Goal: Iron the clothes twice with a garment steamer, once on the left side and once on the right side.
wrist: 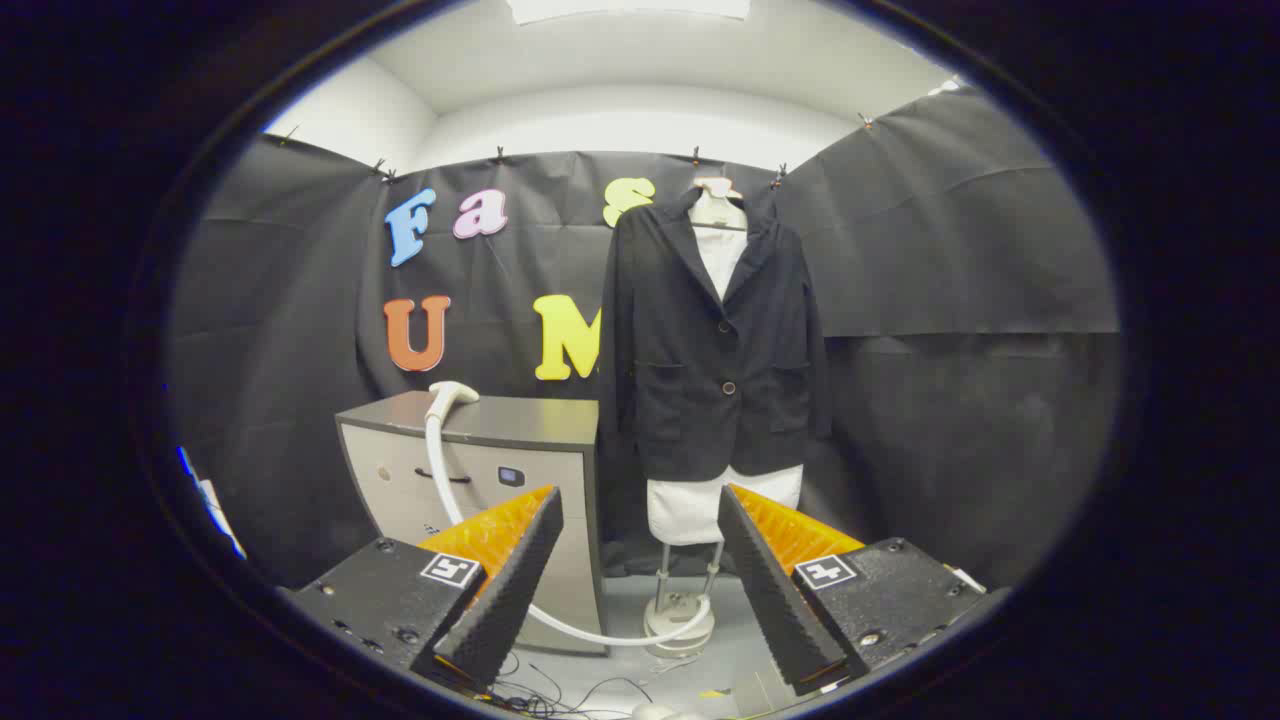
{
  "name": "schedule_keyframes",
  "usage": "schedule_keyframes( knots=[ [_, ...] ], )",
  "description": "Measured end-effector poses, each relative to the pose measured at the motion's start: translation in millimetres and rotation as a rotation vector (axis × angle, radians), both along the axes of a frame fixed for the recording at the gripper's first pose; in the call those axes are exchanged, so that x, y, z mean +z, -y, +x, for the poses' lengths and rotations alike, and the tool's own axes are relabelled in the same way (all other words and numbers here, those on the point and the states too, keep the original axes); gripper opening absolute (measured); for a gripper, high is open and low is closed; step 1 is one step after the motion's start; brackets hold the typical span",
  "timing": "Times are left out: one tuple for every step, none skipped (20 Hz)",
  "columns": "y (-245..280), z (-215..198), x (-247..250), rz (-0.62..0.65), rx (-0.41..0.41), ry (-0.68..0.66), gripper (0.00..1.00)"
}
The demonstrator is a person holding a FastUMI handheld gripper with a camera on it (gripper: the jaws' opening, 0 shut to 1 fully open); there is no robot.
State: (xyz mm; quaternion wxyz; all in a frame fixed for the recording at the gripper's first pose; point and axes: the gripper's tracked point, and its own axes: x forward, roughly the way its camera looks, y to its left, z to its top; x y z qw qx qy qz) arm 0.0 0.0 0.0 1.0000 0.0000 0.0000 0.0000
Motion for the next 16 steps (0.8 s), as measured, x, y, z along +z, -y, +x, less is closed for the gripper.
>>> schedule_keyframes(
  knots=[
    [0, 0, 1, 0.001, -0.002, 0.001, 1.00],
    [1, 1, 1, 0.003, -0.002, 0.002, 1.00],
    [1, 1, 2, 0.006, -0.004, -0.001, 1.00],
    [2, 2, 1, 0.009, -0.004, -0.001, 1.00],
    [2, 3, 3, 0.012, -0.007, -0.001, 1.00],
    [3, 3, 3, 0.014, -0.007, 0.001, 1.00],
    [3, 4, 4, 0.016, -0.010, -0.002, 1.00],
    [3, 5, 3, 0.016, -0.010, -0.001, 1.00],
    [3, 5, 6, 0.016, -0.012, 0.001, 1.00],
    [2, 6, 6, 0.016, -0.010, 0.003, 0.99],
    [1, 7, 8, 0.015, -0.010, 0.002, 0.99],
    [1, 9, 7, 0.015, -0.008, 0.002, 0.99],
    [-1, 10, 8, 0.015, -0.005, 0.000, 0.99],
    [-2, 12, 9, 0.018, -0.005, 0.001, 0.99],
    [-4, 14, 10, 0.020, -0.002, -0.002, 0.99],
    [-7, 16, 10, 0.022, 0.002, -0.004, 0.99]
  ],
)
